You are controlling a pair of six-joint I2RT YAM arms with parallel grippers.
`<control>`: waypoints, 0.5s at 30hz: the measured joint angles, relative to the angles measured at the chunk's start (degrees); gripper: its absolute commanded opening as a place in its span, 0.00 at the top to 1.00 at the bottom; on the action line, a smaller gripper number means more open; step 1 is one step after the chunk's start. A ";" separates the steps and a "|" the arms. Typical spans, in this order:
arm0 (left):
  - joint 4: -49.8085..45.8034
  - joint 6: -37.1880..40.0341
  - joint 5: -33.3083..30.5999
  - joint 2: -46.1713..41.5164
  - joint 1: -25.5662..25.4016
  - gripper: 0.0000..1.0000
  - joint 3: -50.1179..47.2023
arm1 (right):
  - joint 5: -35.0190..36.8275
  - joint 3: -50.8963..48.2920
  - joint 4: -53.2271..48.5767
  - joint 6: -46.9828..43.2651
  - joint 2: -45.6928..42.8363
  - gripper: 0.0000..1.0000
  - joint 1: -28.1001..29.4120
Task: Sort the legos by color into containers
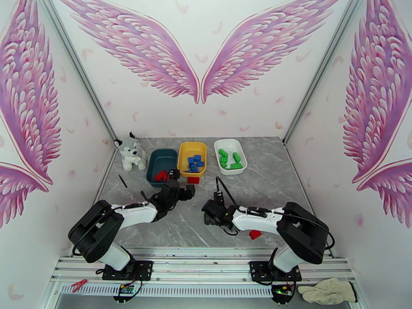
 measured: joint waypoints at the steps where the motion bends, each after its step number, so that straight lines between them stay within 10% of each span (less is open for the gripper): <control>1: 0.02 -0.02 0.11 0.00 -0.02 0.08 0.00 | 0.44 0.00 -0.15 1.18 0.07 0.10 0.35; 15: 0.24 -0.02 1.18 0.55 -0.28 0.08 0.02 | 6.60 0.83 -5.57 11.04 0.85 0.36 5.92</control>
